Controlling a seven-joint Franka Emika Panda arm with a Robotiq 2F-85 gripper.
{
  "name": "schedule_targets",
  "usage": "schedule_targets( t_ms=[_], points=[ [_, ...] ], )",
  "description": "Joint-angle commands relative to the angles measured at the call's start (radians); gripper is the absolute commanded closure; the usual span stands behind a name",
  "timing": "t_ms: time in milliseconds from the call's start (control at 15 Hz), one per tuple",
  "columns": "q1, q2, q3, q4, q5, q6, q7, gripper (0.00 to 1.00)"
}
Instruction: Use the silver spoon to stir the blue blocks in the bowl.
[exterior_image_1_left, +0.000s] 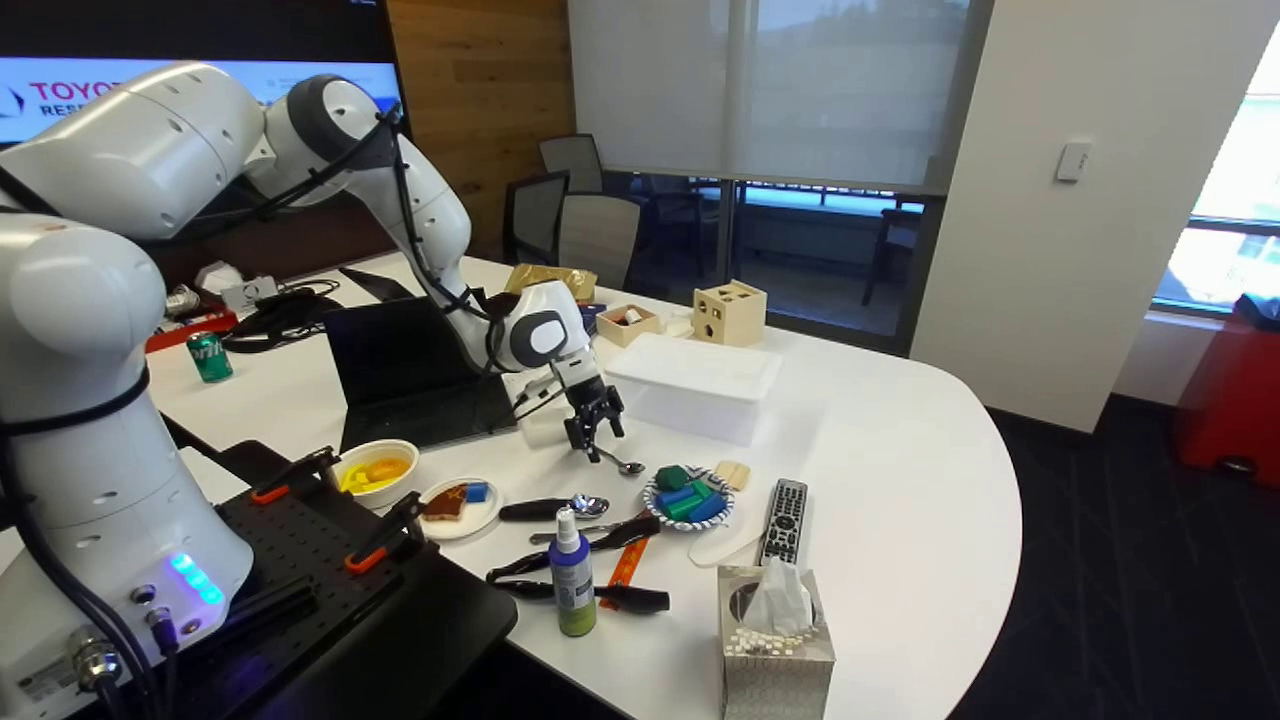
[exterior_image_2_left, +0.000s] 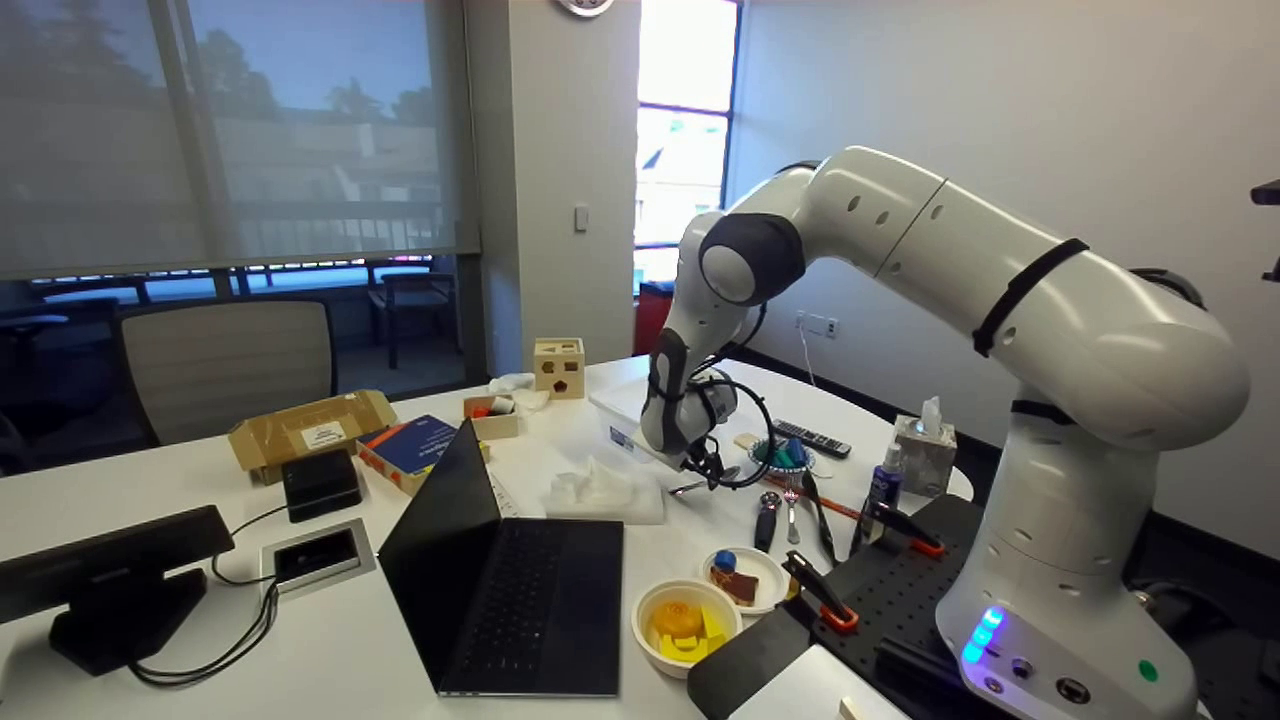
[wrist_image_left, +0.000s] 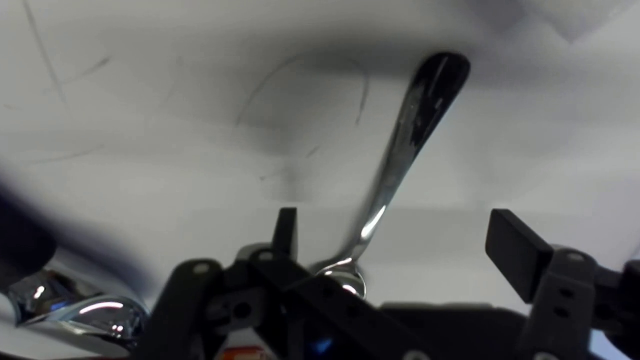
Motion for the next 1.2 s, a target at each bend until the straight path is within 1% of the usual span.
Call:
schedule_targets(
  t_ms=[0,133,333,533,667,867,1000,1133],
  points=[
    [-0.019,0.022,0.0,0.052,-0.037,-0.042,0.03,0.34],
    [-0.023,0.031,0.002,0.064,-0.044,-0.044,0.028,0.51],
    [-0.024,0.035,0.005,0.08,-0.053,-0.05,0.027,0.72],
    [-0.023,0.033,0.006,0.078,-0.066,-0.048,0.027,0.96],
    [-0.028,0.019,0.013,0.058,-0.064,-0.027,0.024,1.0],
    [-0.033,-0.039,0.016,-0.022,-0.048,0.044,0.015,0.98],
    [-0.054,-0.081,0.027,-0.088,-0.027,0.128,-0.006,0.98],
    [-0.107,-0.133,0.068,-0.162,0.0,0.258,-0.051,0.98]
  ],
)
